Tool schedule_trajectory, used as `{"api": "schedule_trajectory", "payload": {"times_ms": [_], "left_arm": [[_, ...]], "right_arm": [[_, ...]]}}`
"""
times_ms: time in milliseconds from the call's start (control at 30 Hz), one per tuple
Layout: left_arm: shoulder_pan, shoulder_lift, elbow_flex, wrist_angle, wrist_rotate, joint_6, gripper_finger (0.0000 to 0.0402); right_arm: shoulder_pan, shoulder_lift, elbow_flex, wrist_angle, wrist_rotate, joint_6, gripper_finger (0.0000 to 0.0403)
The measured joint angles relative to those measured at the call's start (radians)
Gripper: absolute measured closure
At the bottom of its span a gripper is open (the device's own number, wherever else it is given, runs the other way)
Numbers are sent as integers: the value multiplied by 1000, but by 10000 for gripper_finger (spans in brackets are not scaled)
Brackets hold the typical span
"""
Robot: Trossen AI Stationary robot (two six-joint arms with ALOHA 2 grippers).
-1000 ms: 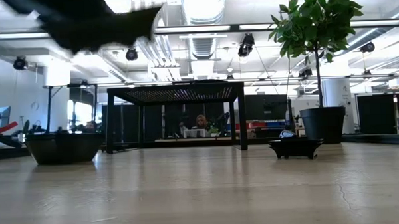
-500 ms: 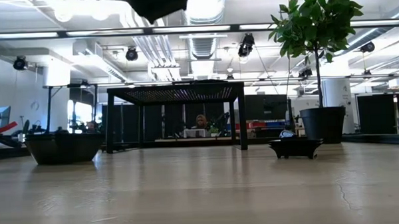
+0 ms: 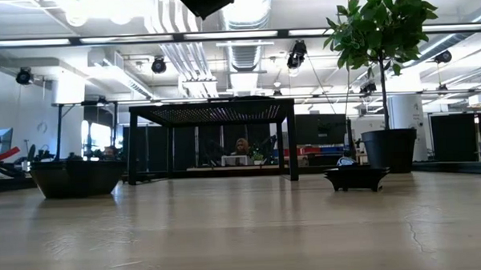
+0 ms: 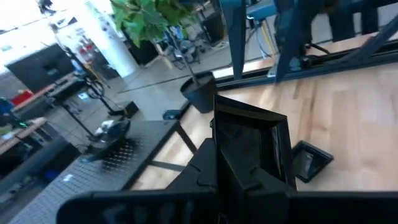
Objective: Pick & Place Mini shaped plates
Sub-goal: Stack the black square plate on top of the other black square plate
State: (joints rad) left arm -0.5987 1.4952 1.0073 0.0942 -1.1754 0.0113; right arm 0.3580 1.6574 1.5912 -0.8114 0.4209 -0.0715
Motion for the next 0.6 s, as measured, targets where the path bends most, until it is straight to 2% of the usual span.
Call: {"api": "schedule_trajectory", "payload": {"times_ms": [67,367,600], "left_arm": [[1,0,0,10,-18,15,401],[4,0,0,10,-82,39,401],[9,0,0,11,-84,59,401]], "right_arm": [[-4,17,0,34,31,4,270],[-24,36,0,134,27,66,287],[-26,36,0,201,25,72,294]]}}
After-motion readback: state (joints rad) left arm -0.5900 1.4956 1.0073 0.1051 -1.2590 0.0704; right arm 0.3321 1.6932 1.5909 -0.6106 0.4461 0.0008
